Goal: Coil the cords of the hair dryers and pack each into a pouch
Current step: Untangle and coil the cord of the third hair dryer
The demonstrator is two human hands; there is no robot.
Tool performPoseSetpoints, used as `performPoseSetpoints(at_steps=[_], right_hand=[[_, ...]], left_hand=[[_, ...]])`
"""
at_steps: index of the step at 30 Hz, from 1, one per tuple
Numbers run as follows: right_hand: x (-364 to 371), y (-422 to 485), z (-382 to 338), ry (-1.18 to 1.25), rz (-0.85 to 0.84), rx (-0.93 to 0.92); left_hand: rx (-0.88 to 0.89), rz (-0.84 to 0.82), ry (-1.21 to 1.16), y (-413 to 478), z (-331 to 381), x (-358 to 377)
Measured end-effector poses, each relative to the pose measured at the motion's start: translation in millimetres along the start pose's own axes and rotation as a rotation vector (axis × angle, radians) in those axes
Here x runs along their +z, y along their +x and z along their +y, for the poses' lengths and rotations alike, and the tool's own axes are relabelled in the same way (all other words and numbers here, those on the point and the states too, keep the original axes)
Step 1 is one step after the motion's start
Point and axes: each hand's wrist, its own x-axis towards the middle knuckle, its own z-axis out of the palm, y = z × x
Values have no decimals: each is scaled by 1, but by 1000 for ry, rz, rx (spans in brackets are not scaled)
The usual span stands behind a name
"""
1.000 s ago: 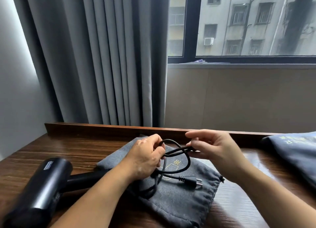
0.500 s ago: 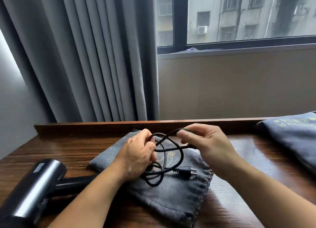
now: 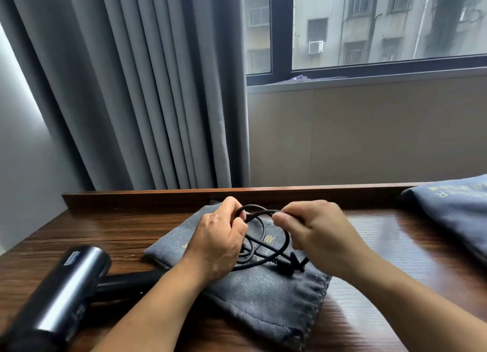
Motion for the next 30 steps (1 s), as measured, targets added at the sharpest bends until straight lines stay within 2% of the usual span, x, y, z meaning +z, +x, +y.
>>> performPoseSetpoints(at_steps=[2, 4, 6, 7, 8, 11, 13, 16, 18, 22, 27, 28, 29, 30], right_hand=[[-6, 2, 4, 423, 116, 106], [-8, 5, 10, 732, 220, 218], [-9, 7, 15, 854, 208, 327], [-9, 8, 18, 797, 150, 356], [-10, 8, 21, 621, 89, 343], [-6, -3, 18, -62, 48, 80], [7, -7, 11, -238, -19, -105], [20, -4, 6, -474, 23, -177], [18, 1, 4, -445, 127, -220], [9, 4, 1, -138, 263, -191], [-12, 12, 15, 728, 418, 245], [-14, 13, 21, 750, 402, 302], [-16, 13, 28, 609, 359, 329], [-18, 13, 34, 337, 293, 334]], left_hand=[[-41, 0, -43, 2, -3, -3], [-52, -10, -68, 4, -3, -3], [-58, -13, -81, 5, -2, -2], [-62, -6, -86, 5, -3, -1], [-56, 4, -81, 4, -3, -1], [11, -5, -25, 1, -3, -1], [75, 0, 10, -1, 0, 1], [155, 31, 52, -4, 4, 4], [140, 25, 55, -3, 2, 2], [72, 16, -35, 2, 0, 1], [45, 11, -93, 3, -7, -1], [52, 18, -64, 4, -8, -1], [57, 25, -42, 5, -9, 0], [57, 34, -30, 5, -10, 1]])
